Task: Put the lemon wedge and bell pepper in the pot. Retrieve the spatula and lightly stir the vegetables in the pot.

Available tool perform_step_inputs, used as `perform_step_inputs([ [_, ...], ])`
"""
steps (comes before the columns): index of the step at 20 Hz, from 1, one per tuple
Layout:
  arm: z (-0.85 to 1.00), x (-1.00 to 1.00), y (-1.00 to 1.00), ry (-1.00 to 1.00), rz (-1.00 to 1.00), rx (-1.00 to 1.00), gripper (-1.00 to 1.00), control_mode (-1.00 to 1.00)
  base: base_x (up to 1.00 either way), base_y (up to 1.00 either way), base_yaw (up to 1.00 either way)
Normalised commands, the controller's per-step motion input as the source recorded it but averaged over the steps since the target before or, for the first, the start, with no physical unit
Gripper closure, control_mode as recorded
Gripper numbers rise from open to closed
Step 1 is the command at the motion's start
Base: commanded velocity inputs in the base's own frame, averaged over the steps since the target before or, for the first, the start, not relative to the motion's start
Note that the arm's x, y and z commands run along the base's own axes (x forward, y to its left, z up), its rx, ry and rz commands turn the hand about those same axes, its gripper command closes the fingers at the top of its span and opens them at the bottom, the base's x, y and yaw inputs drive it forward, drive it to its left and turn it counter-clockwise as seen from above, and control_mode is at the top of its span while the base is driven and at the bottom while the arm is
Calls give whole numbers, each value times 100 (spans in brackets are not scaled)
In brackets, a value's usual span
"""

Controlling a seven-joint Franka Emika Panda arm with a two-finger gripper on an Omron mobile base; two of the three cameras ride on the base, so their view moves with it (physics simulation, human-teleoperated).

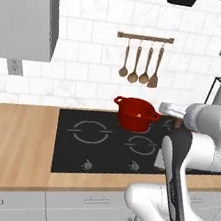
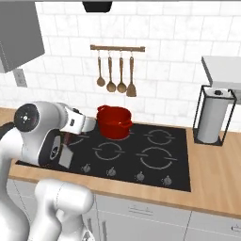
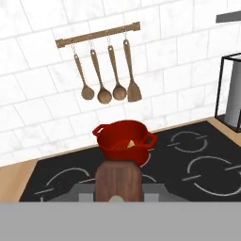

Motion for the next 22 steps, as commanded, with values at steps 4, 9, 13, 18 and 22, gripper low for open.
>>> perform_step_inputs([
  [4, 0, 0, 0, 0, 0, 0, 100, 100, 68, -33, 6],
  [9, 0, 0, 0, 0, 0, 0, 100, 100, 100, 0, 2],
  [13, 35, 73, 0, -10, 3, 0, 100, -100, 25, 0, 0],
  [18, 64, 100, 0, -24, 8, 0, 100, -100, 0, 0, 0],
  [22, 10, 100, 13, -13, 2, -10, 100, -100, 0, 0, 0],
])
